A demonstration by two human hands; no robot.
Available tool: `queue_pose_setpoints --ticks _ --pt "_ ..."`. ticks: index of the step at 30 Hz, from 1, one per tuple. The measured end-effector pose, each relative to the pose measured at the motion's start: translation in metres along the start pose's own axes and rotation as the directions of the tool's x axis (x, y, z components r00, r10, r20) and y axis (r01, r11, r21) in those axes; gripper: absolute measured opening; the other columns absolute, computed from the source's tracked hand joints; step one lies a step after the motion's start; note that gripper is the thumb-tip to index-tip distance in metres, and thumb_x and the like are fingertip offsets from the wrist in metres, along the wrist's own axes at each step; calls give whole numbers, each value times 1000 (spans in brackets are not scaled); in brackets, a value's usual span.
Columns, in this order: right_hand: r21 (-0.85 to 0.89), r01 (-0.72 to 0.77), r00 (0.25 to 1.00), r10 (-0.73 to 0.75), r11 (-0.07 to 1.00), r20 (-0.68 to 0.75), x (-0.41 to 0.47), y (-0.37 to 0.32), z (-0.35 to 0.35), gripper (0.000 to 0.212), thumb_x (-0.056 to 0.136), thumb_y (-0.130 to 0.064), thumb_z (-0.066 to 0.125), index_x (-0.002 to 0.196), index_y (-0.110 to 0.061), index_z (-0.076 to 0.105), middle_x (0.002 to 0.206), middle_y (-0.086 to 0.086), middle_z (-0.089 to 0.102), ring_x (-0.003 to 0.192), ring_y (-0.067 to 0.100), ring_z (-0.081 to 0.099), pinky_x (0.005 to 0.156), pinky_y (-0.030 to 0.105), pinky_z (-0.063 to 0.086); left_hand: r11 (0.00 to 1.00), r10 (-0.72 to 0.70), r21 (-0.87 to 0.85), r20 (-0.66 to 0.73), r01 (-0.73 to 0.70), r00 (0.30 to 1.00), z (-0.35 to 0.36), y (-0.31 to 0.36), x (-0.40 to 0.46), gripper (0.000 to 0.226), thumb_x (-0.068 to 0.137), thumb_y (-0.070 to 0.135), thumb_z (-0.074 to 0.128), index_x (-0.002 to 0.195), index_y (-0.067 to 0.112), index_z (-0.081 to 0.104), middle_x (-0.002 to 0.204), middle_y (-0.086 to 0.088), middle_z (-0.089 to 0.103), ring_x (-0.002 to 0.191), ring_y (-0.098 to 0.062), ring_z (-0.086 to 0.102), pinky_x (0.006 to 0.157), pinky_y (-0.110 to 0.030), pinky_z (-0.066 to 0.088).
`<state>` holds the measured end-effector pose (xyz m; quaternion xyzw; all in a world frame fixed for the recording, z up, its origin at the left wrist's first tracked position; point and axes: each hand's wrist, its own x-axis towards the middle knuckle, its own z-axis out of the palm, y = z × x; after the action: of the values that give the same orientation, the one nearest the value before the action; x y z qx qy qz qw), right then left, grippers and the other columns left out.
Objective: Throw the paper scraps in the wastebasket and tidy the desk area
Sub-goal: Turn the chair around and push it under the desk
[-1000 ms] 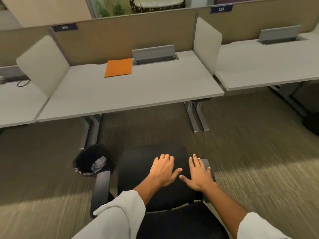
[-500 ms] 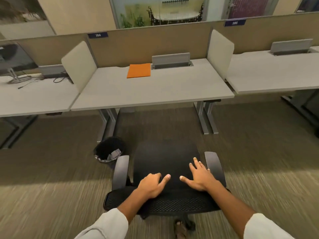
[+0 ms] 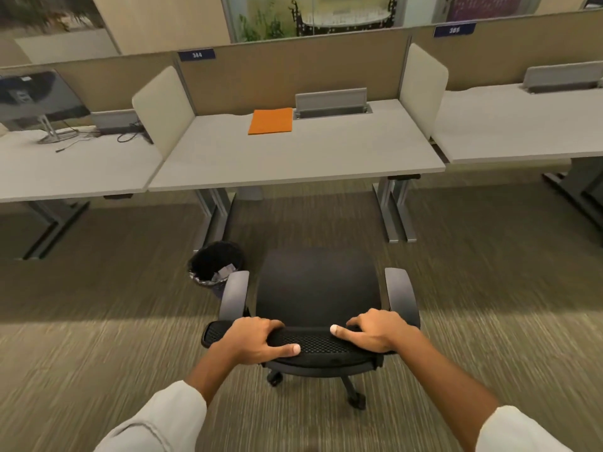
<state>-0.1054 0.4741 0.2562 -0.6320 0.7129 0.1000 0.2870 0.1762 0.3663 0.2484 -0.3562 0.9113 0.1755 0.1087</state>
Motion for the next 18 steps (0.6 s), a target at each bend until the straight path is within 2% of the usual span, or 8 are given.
queue_pose_setpoints --ticks 2,4,7,11,14,18 --pt "-58 47 988 -55 997 -145 -10 0 12 115 62 -103 2 130 -32 62 112 2 72 105 25 66 83 39 50 999 12 39 -75 -9 997 4 1 -7 88 70 100 25 119 36 62 97 16 69 83 -3 63 66 -24 44" --pt "-104 90 937 -120 990 -329 -19 1 27 106 68 -101 5 112 -27 67 95 -1 71 90 23 67 75 37 49 996 6 88 -148 8 989 10 2 -12 89 70 100 25 120 36 61 101 16 70 86 -4 64 66 -25 43" --pt "-134 86 862 -141 987 -486 -30 1 46 98 75 -97 8 102 -23 67 90 -3 71 84 22 66 76 40 48 989 1 143 -225 32 974 19 3 -18 91 70 100 23 120 35 63 101 15 71 85 -6 65 65 -26 40" --pt "-144 76 851 -139 987 -506 -31 4 40 95 75 -97 9 89 -22 66 76 -3 66 73 20 62 72 39 49 987 -17 145 -289 61 957 21 7 -15 86 70 100 27 108 34 68 88 17 70 75 -2 63 58 -20 37" --pt "-154 85 848 -153 984 -508 -25 7 32 94 74 -97 9 82 -21 64 70 -3 62 68 21 60 67 38 48 985 -27 154 -305 78 952 15 7 -9 82 68 100 29 95 33 69 77 16 67 69 -3 60 55 -21 35" --pt "-160 88 830 -161 983 -534 -17 12 24 92 73 -98 9 74 -21 60 63 -3 58 62 21 58 60 36 44 984 -17 165 -317 73 948 9 4 1 81 67 101 30 91 33 68 73 16 65 65 -3 58 52 -18 30"
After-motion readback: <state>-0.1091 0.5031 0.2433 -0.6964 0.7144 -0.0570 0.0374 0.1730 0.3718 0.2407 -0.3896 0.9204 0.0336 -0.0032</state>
